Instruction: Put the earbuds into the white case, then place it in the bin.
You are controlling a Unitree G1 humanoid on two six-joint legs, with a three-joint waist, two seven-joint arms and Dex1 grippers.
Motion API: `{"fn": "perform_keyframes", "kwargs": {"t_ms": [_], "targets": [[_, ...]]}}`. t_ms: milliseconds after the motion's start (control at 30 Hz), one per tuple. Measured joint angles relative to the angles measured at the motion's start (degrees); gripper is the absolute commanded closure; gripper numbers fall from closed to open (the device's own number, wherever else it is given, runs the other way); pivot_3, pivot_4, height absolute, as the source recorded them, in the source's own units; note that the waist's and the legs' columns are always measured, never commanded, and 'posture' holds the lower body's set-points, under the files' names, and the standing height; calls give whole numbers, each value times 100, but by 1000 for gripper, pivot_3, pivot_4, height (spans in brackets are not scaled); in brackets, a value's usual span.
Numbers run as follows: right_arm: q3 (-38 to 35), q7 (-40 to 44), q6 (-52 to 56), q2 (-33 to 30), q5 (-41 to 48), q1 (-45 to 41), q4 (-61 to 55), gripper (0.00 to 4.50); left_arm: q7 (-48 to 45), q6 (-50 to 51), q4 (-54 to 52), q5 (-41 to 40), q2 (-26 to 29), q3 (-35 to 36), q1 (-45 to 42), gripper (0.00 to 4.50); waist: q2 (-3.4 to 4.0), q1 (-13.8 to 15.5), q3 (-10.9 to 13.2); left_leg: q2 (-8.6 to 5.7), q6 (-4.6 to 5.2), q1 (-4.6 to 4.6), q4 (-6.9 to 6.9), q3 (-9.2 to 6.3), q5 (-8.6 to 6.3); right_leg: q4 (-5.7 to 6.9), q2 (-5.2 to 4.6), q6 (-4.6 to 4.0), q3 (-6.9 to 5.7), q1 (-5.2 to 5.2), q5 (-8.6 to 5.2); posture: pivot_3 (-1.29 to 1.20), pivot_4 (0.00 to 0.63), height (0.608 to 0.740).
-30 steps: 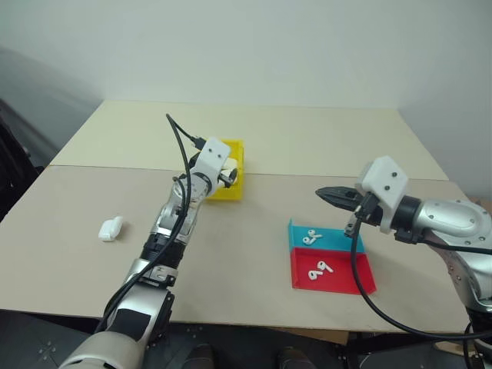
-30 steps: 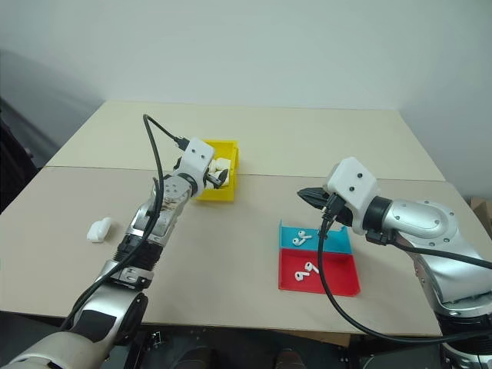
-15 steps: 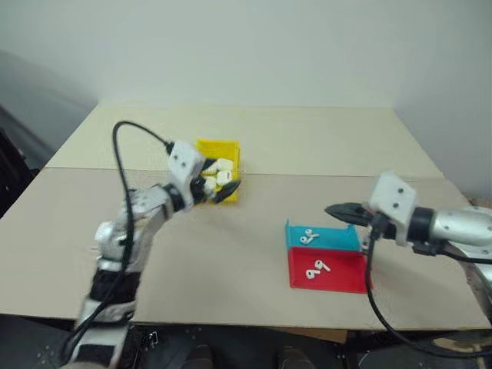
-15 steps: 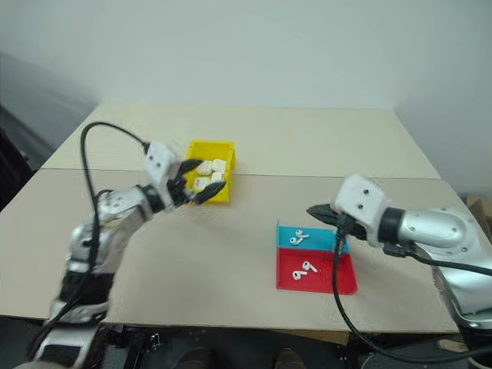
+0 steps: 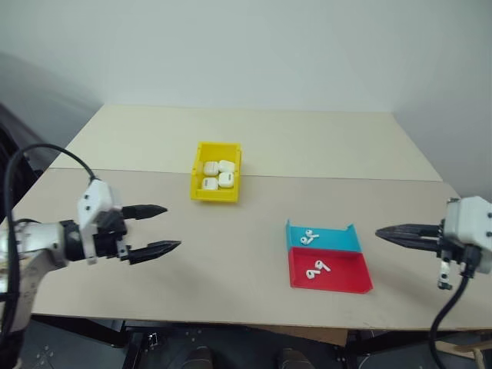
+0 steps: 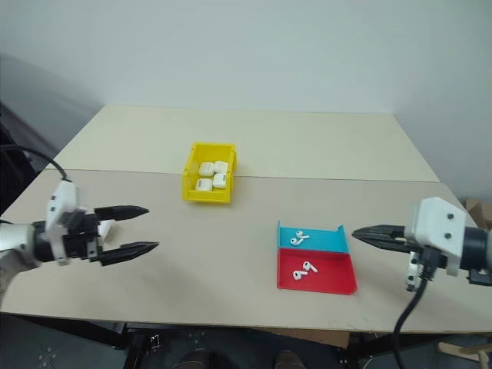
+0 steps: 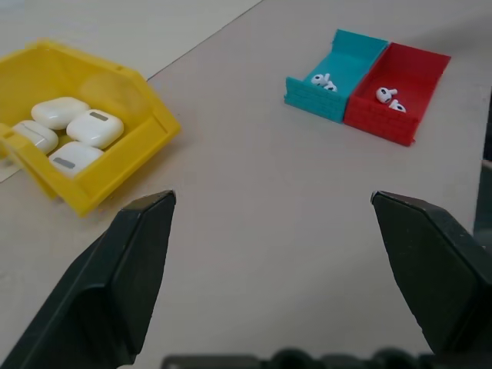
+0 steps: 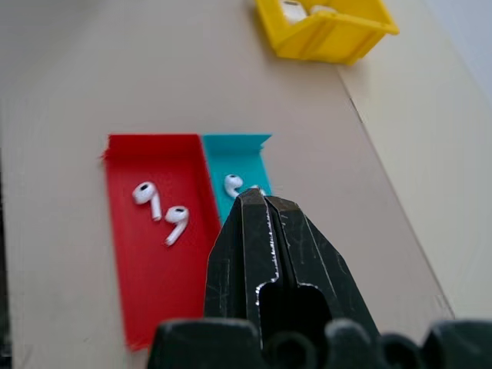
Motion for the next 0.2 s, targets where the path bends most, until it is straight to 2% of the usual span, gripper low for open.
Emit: {"fn": "perform_keyframes", "kwargs": {"t_ms": [200], "targets": [[-59, 13, 26, -146, -2, -24, 215, 4500, -147, -61, -130, -289, 59, 345, 261, 80, 0, -11, 0, 4, 0, 3, -1, 6, 0, -2, 2, -1, 4, -1, 0, 0, 150, 740]]}}
